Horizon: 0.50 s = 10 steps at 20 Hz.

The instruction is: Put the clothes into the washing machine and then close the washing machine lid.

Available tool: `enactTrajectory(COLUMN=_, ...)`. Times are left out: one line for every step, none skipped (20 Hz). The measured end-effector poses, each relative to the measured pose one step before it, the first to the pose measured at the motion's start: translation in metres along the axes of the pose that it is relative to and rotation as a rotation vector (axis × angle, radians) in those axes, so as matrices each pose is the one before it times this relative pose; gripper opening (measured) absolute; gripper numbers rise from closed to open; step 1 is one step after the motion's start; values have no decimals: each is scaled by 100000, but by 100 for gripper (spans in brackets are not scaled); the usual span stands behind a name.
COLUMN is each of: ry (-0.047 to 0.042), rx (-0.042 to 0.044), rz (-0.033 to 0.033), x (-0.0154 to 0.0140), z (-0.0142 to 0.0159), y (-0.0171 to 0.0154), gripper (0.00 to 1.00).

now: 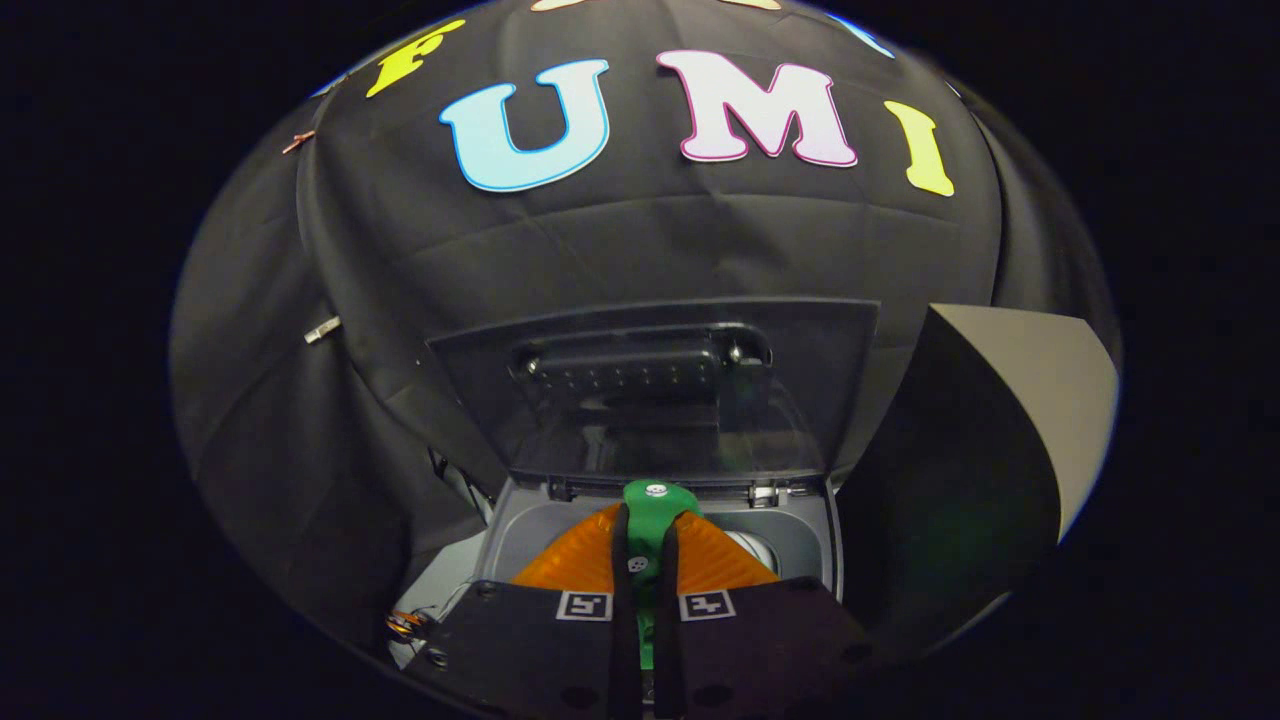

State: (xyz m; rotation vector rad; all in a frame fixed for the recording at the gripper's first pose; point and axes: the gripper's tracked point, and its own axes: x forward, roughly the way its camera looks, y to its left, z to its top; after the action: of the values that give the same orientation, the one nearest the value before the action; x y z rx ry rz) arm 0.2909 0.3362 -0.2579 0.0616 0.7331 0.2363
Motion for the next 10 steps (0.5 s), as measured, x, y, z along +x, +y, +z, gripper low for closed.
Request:
enactTrajectory(ry=239, rx=-1680, rz=-263, x=398, z=-724, y=-72, gripper=10)
enactTrajectory(ry=584, rx=-795, rz=-168, x=333, z=-673, y=-87, gripper=10)
enactTrajectory(ry=812, rx=88, rz=-94, x=310, z=-714, y=81, gripper=10)
enactTrajectory(ry=1105, rx=465, rz=-444, x=415, z=-789, y=-74, gripper=10)
enactTrajectory(ry=1576, rx=391, rz=-150, x=384, z=-814, y=-49, gripper=10)
enactTrajectory(ry=1107, rx=609, rz=177, x=381, z=-709, y=-9, gripper=10)
enactTrajectory(ry=637, rx=-148, rz=-421, x=484, z=-551, y=-79, gripper=10)
enactTrajectory(ry=309, rx=-973, rz=-724, x=133, z=-342, y=-134, gripper=10)
enactTrajectory(ry=80, rx=-616, rz=-460, x=119, z=-254, y=-131, gripper=10)
enactTrajectory(ry=136, rx=-145, rz=-86, x=226, z=-481, y=68, gripper=12)
